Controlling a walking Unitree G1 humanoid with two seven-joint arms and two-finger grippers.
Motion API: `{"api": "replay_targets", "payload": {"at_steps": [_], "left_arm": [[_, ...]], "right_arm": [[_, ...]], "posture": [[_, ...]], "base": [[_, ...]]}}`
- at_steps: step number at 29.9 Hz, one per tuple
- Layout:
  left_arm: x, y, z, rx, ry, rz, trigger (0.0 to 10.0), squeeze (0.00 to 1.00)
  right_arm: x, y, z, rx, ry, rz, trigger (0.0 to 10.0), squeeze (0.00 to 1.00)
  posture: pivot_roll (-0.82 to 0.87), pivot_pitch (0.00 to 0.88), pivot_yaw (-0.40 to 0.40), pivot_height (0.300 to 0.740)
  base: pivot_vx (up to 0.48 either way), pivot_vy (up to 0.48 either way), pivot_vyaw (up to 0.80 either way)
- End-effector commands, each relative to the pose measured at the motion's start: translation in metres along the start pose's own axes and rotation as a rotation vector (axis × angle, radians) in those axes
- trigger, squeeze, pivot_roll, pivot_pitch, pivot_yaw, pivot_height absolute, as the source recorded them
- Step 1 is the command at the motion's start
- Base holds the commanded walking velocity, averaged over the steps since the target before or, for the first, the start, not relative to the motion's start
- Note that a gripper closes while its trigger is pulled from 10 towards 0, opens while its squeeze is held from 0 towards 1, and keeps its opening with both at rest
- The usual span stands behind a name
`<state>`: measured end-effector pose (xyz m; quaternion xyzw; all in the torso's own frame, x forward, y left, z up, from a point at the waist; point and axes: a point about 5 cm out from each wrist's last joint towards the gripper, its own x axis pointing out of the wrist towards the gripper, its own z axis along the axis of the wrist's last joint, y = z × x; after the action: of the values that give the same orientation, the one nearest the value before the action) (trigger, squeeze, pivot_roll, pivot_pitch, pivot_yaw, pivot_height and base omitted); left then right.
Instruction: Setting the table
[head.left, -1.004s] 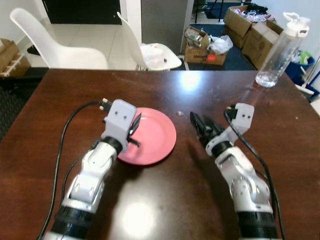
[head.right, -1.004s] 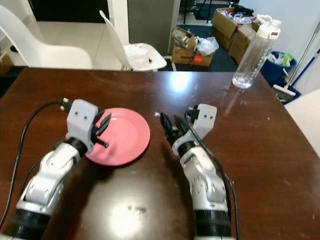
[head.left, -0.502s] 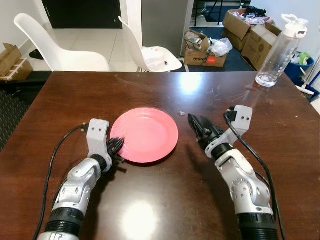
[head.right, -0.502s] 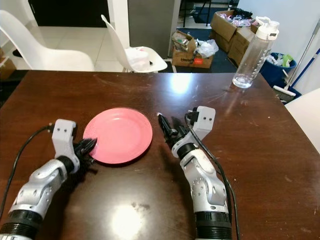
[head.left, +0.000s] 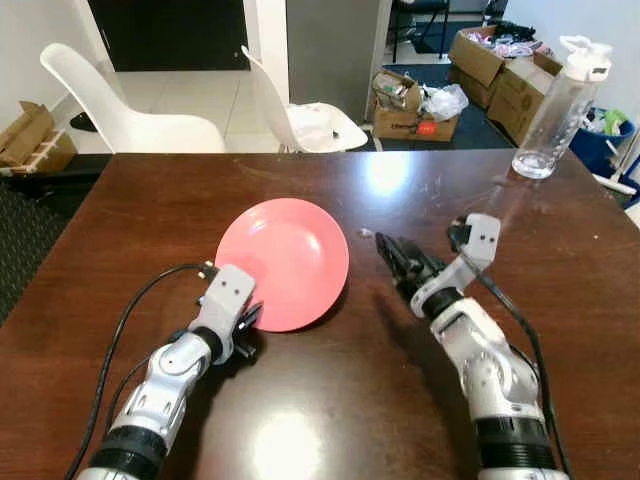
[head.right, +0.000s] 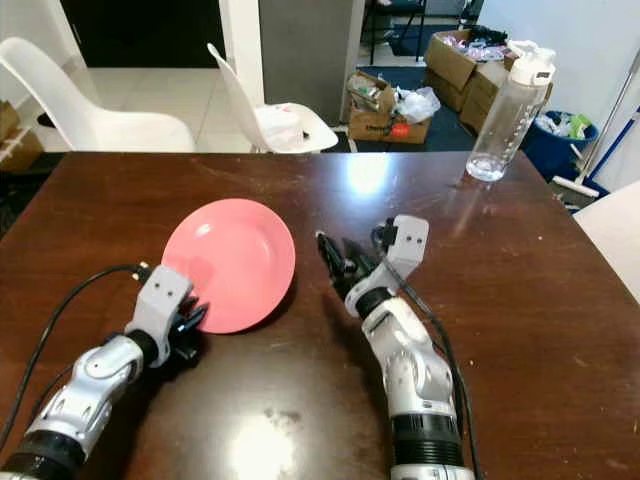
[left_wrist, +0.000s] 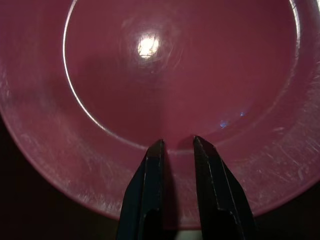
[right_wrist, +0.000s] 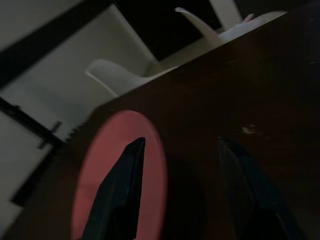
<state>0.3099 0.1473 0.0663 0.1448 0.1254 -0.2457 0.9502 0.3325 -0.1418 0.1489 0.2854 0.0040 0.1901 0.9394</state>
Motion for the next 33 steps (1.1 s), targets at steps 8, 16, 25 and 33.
{"api": "replay_targets", "payload": {"at_steps": [8,16,25,33], "left_arm": [[-0.013,-0.014,-0.048,-0.009,0.203,-0.066,10.0,0.00],[-0.019,-0.007,-0.048,-0.011,0.186,-0.047,10.0,0.00],[-0.030,0.006,-0.041,-0.008,0.151,-0.003,10.0,0.00],[-0.033,0.006,-0.031,-0.015,0.104,0.020,10.0,0.00]], "right_arm": [[0.004,0.004,-0.030,0.267,0.140,0.170,10.0,0.00],[0.015,-0.008,-0.060,0.294,0.307,0.112,10.0,0.00],[0.035,0.014,-0.065,0.260,0.374,0.279,10.0,0.00],[0.042,0.026,-0.068,0.252,0.418,0.377,0.0,0.00]], "posture": [[0.01,0.089,0.088,0.740],[0.06,0.095,0.077,0.740],[0.15,0.102,0.051,0.740],[0.18,0.091,0.036,0.740]], "base": [[0.000,0.000,0.00],[0.000,0.000,0.00],[0.000,0.000,0.00],[0.000,0.000,0.00]]}}
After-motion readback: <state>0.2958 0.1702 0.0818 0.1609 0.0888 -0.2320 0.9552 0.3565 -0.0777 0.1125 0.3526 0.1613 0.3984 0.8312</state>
